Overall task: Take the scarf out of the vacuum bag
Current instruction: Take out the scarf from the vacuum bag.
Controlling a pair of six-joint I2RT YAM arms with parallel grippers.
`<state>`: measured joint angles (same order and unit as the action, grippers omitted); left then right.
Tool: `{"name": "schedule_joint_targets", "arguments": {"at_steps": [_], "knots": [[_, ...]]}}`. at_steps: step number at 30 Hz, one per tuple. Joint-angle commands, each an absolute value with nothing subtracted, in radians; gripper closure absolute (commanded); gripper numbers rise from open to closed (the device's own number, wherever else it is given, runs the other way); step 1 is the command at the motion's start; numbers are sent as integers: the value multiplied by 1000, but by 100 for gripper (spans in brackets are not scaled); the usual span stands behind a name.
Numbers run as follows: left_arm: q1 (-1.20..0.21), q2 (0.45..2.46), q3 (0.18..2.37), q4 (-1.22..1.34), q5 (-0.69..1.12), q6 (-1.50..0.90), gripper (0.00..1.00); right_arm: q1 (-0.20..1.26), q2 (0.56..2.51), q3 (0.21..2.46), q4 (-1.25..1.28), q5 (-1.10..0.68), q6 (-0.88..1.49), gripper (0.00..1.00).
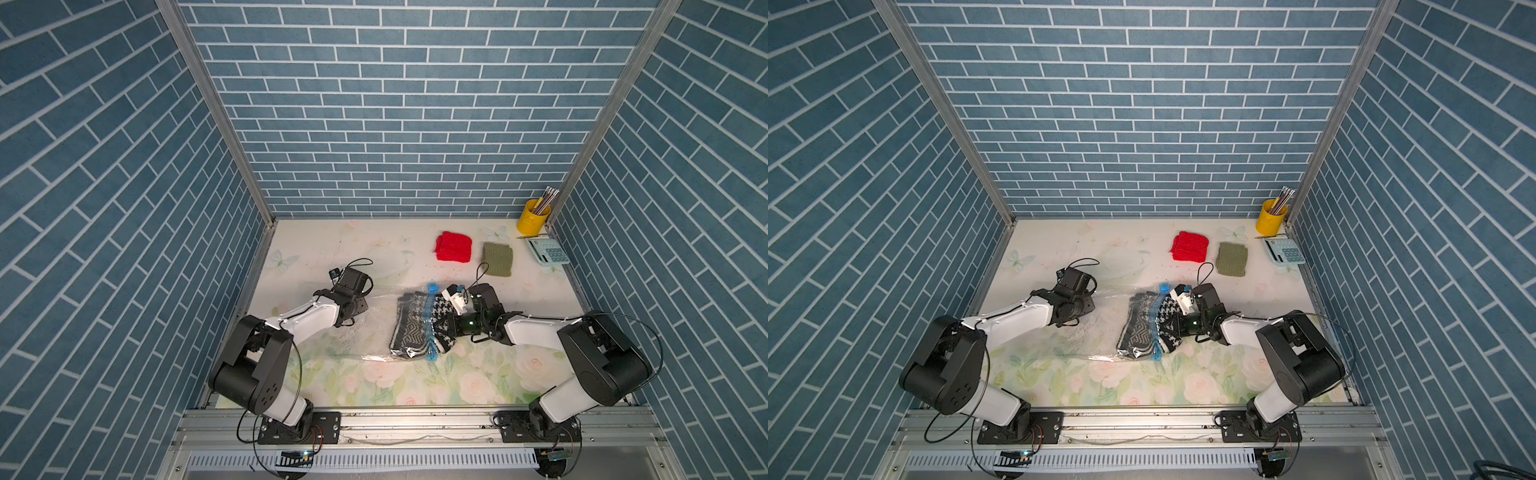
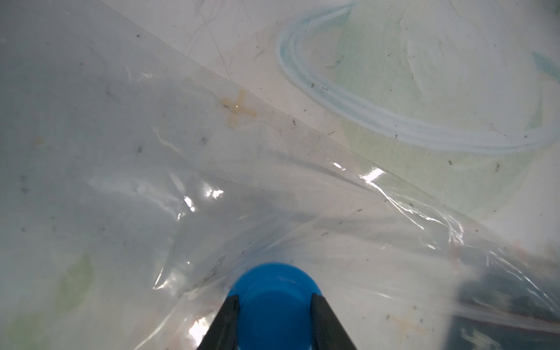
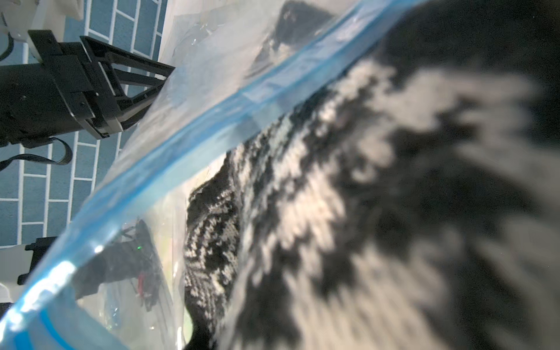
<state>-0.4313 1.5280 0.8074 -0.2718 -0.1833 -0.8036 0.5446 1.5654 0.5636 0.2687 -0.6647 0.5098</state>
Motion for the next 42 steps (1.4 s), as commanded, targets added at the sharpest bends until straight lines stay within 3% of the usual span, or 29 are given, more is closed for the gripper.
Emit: {"name": "schedule_joint_targets", "arguments": {"at_steps": [1,10,19,42], "knots": [[-408,1533,803,-267,-238,-809,77,540,1591,549,302,-689,539,100],[-410,1451,756,-244,-233,-824,78,540,1599,549,415,-687,599,100],[-412,1336,712,-261,-343,-853,79,540,1598,552,468,-634,622,100],[-443,1363,738,-281,-373,-874,76,547,1648,591,408,-660,579,100]]}}
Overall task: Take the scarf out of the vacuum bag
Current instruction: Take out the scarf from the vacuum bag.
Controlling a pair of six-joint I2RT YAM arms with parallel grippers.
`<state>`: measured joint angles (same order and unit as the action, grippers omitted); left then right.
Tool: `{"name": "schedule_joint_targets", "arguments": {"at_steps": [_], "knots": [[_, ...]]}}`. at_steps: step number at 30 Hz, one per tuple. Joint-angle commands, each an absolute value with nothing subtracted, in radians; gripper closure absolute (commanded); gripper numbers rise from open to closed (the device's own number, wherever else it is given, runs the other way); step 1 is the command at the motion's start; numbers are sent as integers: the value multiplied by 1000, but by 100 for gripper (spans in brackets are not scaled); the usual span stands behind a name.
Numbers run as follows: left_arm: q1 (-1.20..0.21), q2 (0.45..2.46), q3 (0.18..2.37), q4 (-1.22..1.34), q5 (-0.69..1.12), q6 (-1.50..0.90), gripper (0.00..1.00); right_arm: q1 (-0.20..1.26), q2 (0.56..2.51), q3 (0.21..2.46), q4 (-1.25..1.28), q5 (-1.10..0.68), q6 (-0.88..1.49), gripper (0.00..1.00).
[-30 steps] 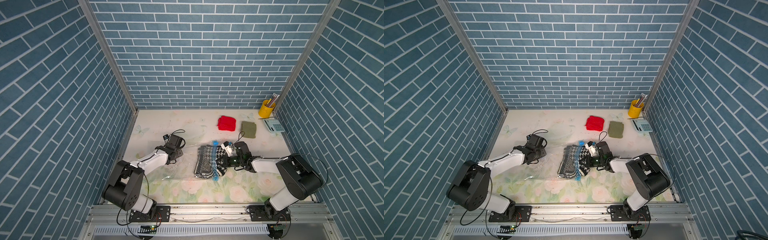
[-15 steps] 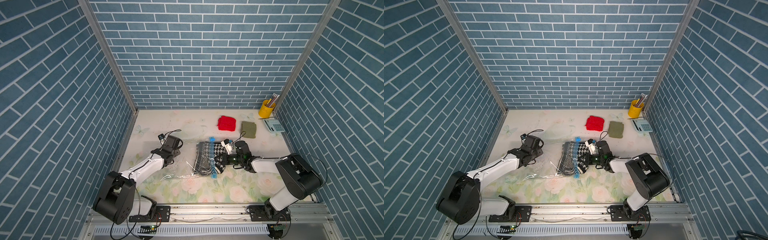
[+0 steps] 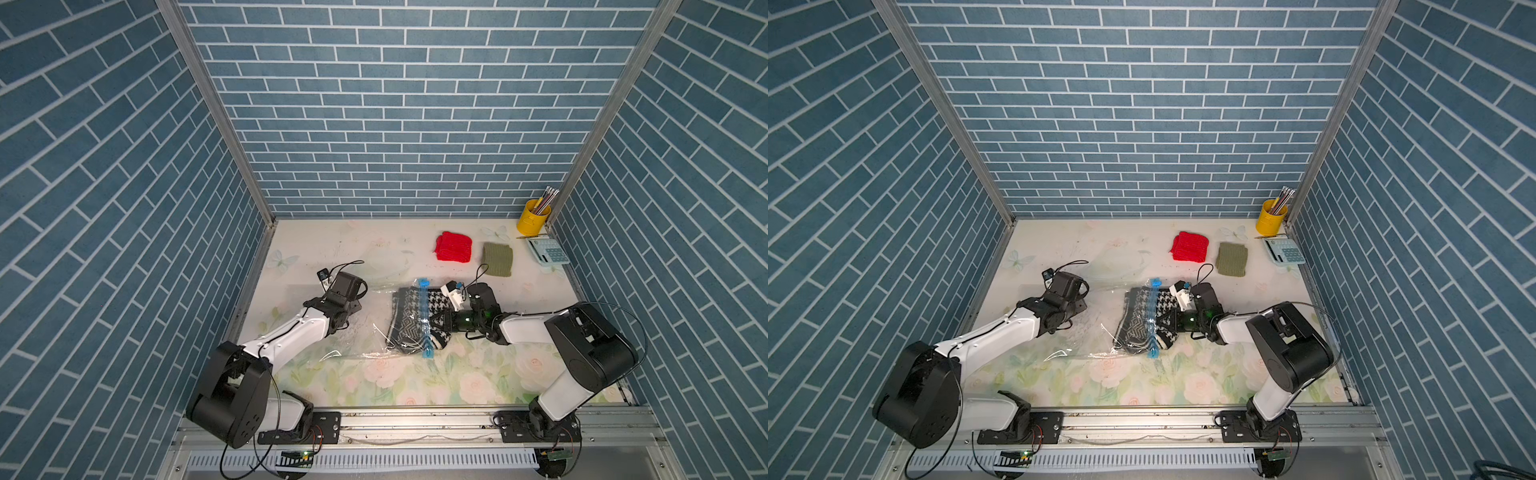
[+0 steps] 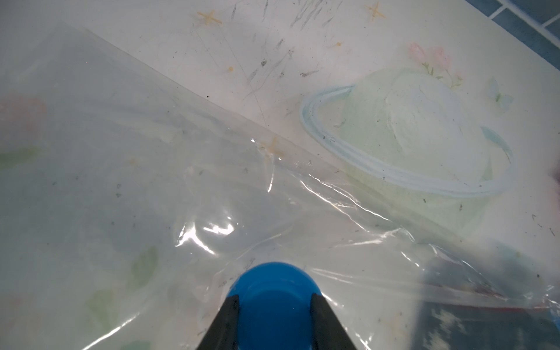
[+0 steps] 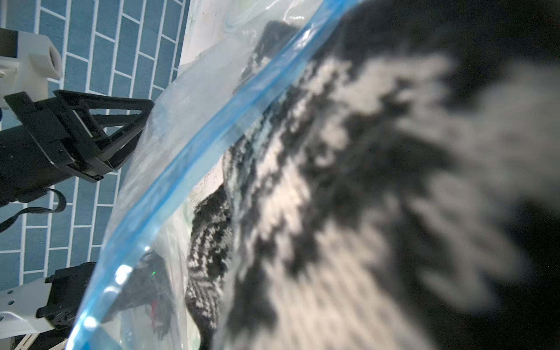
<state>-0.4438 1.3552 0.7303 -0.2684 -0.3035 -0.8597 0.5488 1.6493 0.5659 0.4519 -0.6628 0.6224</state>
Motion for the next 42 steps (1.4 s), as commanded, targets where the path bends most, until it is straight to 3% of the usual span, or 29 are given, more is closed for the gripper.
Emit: {"name": "schedule_joint_targets", "arguments": {"at_steps": [1,10,20,42], "knots": [[-449,1366,742,-282,-375,-874,76,547,1646,592,400,-660,575,100],[-479,1396,761,-302,-407,-876,76,543,1611,575,388,-652,568,100],[-480,1417,771,-331,-429,-880,76,520,1562,573,414,-810,564,100],[-479,1413,776,-345,-443,-882,76,457,1506,558,291,-737,498,100]]}}
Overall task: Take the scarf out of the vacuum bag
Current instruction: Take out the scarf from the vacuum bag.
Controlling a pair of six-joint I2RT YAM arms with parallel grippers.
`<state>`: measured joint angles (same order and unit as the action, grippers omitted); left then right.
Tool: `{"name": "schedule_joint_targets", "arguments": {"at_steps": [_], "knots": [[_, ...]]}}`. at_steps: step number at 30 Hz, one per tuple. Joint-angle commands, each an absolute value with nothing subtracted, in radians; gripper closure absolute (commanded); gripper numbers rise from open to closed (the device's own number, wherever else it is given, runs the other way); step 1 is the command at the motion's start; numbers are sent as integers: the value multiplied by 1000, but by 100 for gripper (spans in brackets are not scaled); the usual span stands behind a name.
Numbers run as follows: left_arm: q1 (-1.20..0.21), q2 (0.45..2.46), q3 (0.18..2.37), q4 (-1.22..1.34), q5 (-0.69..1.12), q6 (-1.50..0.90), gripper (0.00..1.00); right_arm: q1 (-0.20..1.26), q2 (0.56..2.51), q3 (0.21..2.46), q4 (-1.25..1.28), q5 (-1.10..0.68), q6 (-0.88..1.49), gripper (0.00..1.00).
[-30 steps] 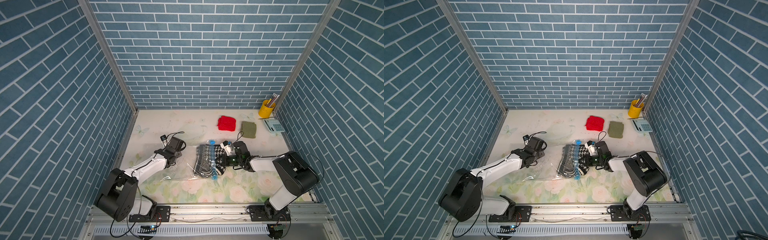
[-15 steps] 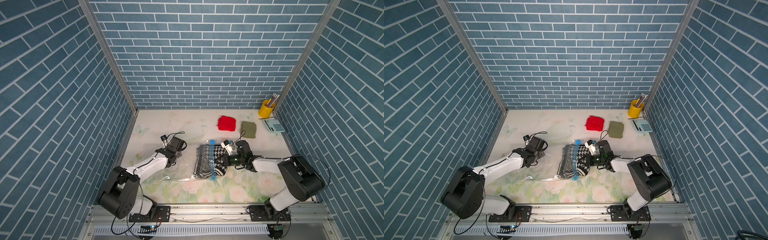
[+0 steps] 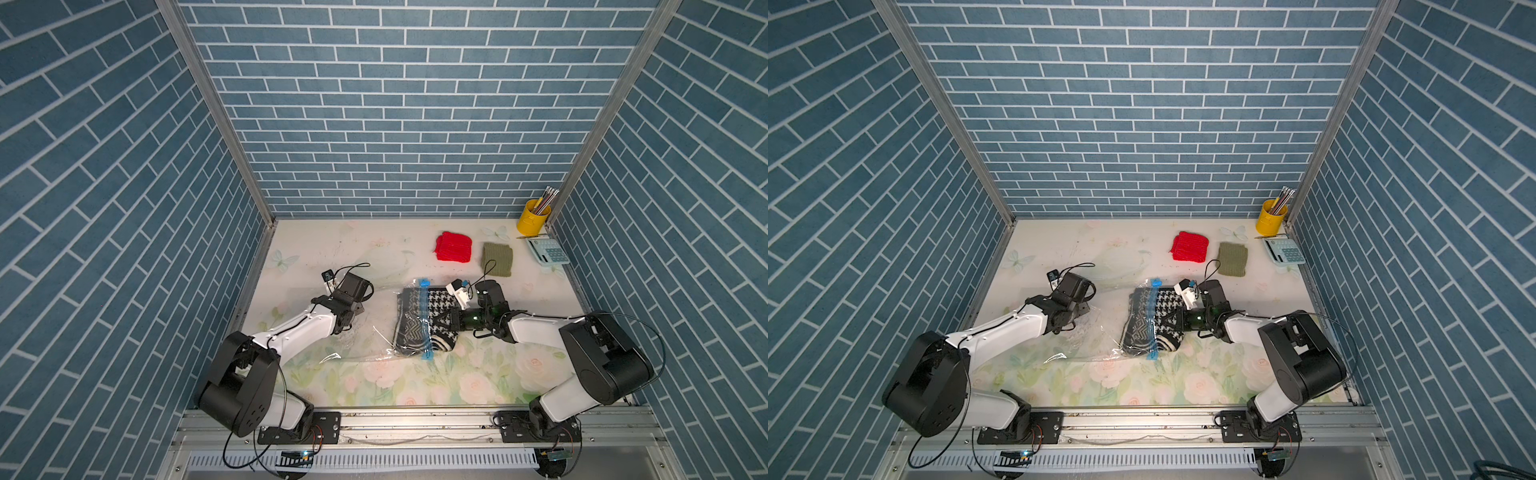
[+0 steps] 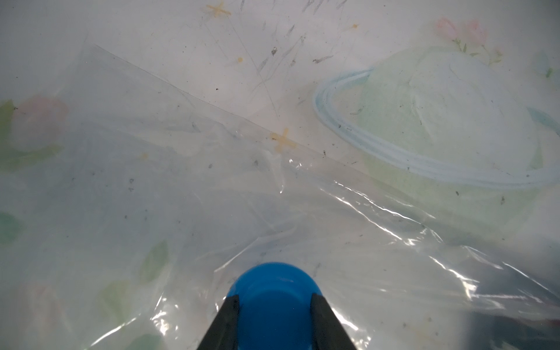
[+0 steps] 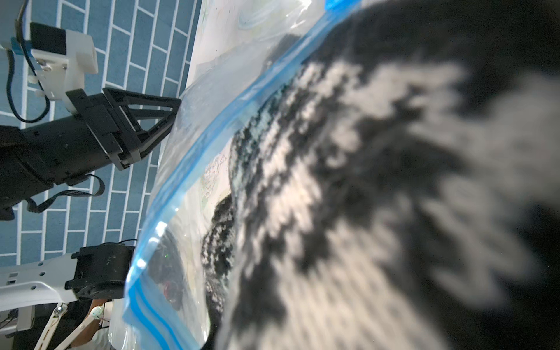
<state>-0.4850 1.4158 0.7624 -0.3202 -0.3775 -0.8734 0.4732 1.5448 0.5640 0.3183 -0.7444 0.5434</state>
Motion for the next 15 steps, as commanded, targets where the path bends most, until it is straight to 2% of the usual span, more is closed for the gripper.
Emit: {"name": "schedule_joint_targets", "arguments": {"at_steps": [1,15], "knots": [[-480,1416,776,-343,-441,-882,76,457,1506,559,285,-734,497,100],[-479,1414,802,-352,-442,-875,75,498,1574,589,281,-738,492,100]]}}
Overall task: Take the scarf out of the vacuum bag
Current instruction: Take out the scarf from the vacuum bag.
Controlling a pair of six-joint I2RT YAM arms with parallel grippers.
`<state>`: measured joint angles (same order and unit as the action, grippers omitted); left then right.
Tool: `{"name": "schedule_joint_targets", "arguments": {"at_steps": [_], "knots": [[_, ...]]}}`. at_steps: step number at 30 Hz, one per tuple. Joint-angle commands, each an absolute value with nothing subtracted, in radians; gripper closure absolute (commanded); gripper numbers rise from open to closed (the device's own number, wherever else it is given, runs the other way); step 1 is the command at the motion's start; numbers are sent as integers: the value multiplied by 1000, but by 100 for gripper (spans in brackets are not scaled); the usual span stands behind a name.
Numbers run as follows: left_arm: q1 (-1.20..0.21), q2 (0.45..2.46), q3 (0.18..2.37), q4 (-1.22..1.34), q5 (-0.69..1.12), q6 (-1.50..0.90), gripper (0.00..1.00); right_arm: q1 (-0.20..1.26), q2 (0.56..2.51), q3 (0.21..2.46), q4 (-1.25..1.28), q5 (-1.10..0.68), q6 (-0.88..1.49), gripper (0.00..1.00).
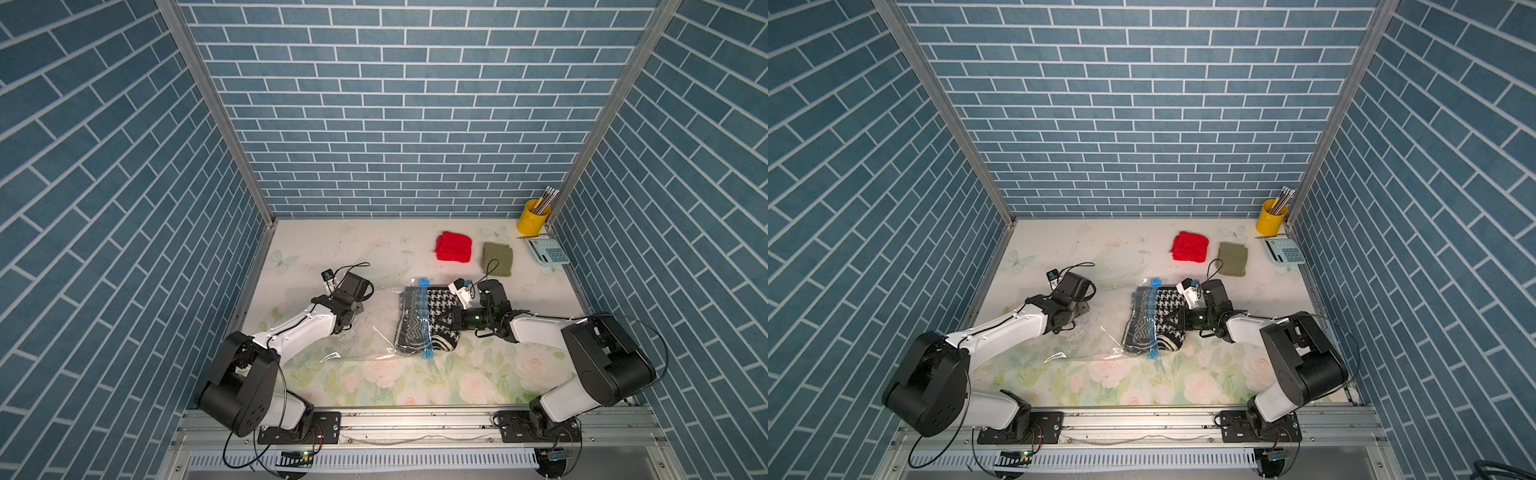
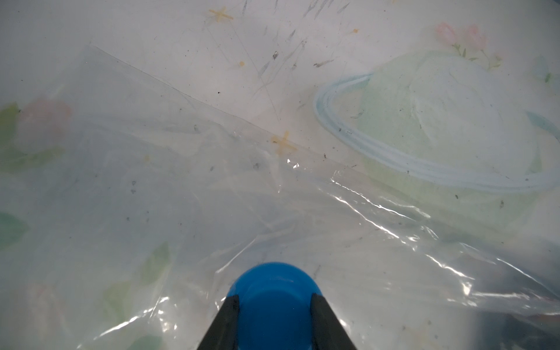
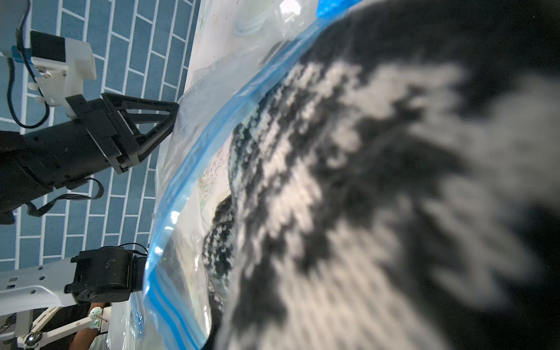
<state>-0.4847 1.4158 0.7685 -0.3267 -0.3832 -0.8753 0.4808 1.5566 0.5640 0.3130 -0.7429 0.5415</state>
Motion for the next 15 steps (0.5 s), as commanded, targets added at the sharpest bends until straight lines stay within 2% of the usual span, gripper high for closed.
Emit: {"name": "schedule_joint_targets", "arguments": {"at_steps": [1,15], "knots": [[-480,1410,804,-352,-443,-876,75,507,1572,594,272,-732,487,100],[-478,1428,835,-345,-445,-851,74,552,1572,617,212,-719,440,100]]}}
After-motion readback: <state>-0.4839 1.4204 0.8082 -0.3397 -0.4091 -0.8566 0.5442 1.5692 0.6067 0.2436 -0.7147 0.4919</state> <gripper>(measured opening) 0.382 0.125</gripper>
